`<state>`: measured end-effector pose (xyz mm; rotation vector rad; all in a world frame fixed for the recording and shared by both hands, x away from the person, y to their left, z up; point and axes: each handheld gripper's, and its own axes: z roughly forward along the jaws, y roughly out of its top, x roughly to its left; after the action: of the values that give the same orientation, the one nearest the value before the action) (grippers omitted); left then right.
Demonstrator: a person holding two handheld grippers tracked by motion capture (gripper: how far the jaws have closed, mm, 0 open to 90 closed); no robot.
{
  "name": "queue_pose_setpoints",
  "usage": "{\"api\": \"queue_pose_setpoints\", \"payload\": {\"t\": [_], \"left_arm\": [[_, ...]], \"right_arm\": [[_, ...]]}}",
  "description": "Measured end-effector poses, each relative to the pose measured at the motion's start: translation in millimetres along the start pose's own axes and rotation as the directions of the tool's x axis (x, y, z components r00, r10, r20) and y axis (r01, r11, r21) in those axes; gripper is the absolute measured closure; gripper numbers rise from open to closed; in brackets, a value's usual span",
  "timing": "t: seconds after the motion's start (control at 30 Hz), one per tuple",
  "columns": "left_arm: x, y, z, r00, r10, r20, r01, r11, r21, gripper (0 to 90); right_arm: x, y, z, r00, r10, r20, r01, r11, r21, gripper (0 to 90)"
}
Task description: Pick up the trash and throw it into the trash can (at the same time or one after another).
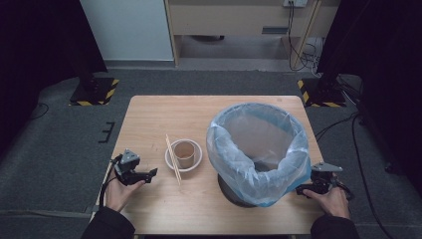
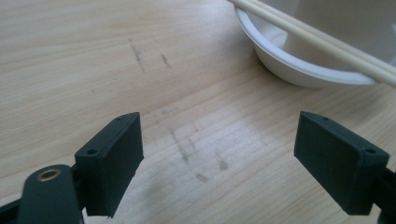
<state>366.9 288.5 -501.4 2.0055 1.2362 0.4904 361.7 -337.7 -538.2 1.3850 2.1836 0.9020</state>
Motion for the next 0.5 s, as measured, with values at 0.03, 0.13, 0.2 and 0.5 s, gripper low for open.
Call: {"api": "queue_pose_setpoints", "payload": {"t": [0.03,0.13,0.2,0.5], "left_arm": [[1.1,1.3,-3.3,0.9998,-0.01,-0.015,0.01,0.9999,-0.01,15.0],[1.6,3.7,-7.1,0.9994,-0.024,-0.026,0.023,0.9994,-0.025,15.0],[1.4,8.8,-13.6,0.998,-0.031,-0.054,0.027,0.9974,-0.067,14.3],[-2.2,22.3,-33.7,0.9969,-0.061,-0.049,0.049,0.9759,-0.213,16.6]], "right_arm": [[0.0,-0.1,-0.1,1.0,0.0,0.0,0.0,1.0,0.0,0.9],[-0.2,-0.3,-0.2,1.0,0.0,-0.001,0.0,1.0,-0.002,1.1],[-0.5,-0.2,-0.3,1.0,-0.002,-0.002,0.002,1.0,-0.001,1.3],[-0.8,-0.4,-0.4,1.0,-0.003,-0.005,0.003,1.0,-0.003,1.3]]}}
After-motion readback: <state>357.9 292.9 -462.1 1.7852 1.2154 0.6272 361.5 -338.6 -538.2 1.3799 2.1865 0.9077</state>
